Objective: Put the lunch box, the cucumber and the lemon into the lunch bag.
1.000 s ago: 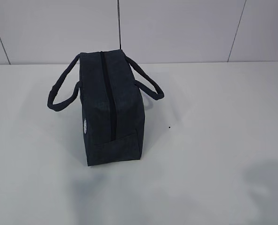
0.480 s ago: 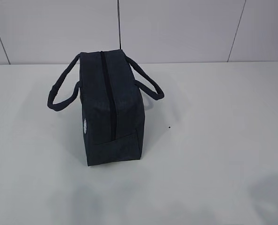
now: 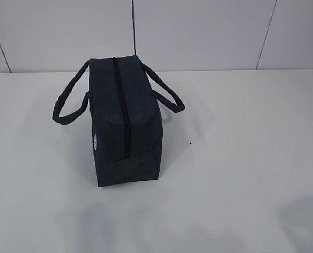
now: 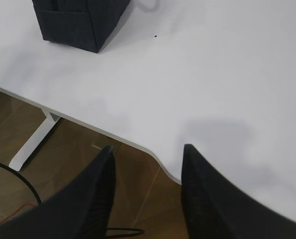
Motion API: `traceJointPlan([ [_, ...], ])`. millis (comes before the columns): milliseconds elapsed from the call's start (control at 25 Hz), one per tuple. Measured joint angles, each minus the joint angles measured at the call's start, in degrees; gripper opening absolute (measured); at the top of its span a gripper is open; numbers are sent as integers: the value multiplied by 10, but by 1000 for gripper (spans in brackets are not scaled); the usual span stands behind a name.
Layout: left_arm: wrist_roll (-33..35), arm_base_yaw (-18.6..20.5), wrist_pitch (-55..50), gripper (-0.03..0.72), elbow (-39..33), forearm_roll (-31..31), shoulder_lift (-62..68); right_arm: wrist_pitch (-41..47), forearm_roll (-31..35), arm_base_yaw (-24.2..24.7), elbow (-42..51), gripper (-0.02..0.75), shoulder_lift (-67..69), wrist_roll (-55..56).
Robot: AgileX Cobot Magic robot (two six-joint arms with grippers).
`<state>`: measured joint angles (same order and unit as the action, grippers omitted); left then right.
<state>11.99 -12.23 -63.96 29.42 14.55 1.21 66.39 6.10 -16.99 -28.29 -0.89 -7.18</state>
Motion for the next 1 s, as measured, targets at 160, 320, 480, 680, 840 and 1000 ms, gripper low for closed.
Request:
traceJointPlan([
  [160,0,0,0,274,0,-6,0,-1,0,0,0,330,0,0],
  [320,0,0,0,270,0,-6,0,-2,0,0,0,330,0,0],
  [480,0,0,0,269,0,-7,0,-2,0,0,0,330,0,0],
  [680,0,0,0,254,0,-7,0,-3,0,0,0,330,0,-1],
  [840,0,12,1,249,0,-7,0,-3,0,19,0,329,0,-1],
  [1000,0,35,1,247,0,-8,0,-3,0,72,0,330,0,-1],
])
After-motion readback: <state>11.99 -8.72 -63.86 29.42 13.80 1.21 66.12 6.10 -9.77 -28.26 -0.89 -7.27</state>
